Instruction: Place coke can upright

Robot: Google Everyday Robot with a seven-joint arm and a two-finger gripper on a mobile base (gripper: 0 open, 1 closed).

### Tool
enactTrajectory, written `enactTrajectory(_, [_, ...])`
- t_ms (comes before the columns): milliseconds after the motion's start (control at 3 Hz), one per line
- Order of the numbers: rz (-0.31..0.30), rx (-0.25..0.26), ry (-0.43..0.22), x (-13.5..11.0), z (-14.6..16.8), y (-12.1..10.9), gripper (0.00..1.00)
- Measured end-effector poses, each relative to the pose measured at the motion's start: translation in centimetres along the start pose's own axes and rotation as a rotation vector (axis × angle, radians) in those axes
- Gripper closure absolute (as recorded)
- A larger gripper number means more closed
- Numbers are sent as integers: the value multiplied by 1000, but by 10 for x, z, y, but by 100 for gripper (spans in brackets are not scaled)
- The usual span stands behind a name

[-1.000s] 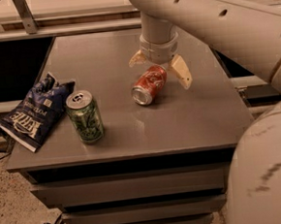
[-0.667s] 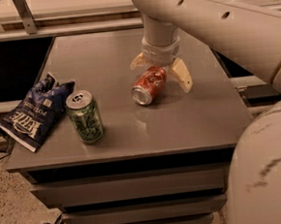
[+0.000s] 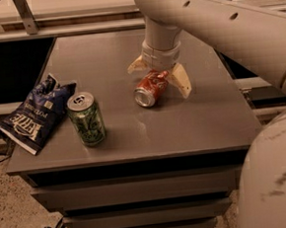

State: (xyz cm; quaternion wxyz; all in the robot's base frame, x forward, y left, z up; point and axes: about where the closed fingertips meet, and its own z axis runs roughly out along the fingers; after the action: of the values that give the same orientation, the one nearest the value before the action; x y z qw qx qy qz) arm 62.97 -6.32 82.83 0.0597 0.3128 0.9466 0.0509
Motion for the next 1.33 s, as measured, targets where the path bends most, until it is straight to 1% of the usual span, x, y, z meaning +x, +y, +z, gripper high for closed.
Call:
enactTrajectory(333, [-7,0,1,1,0,2,0])
enactTrajectory(667, [-15,1,4,3,2,5,17])
enactTrajectory(1000, [-17,2,3,3,3,6,42])
enactTrajectory(1333, [-19,0,0,1,0,8,59])
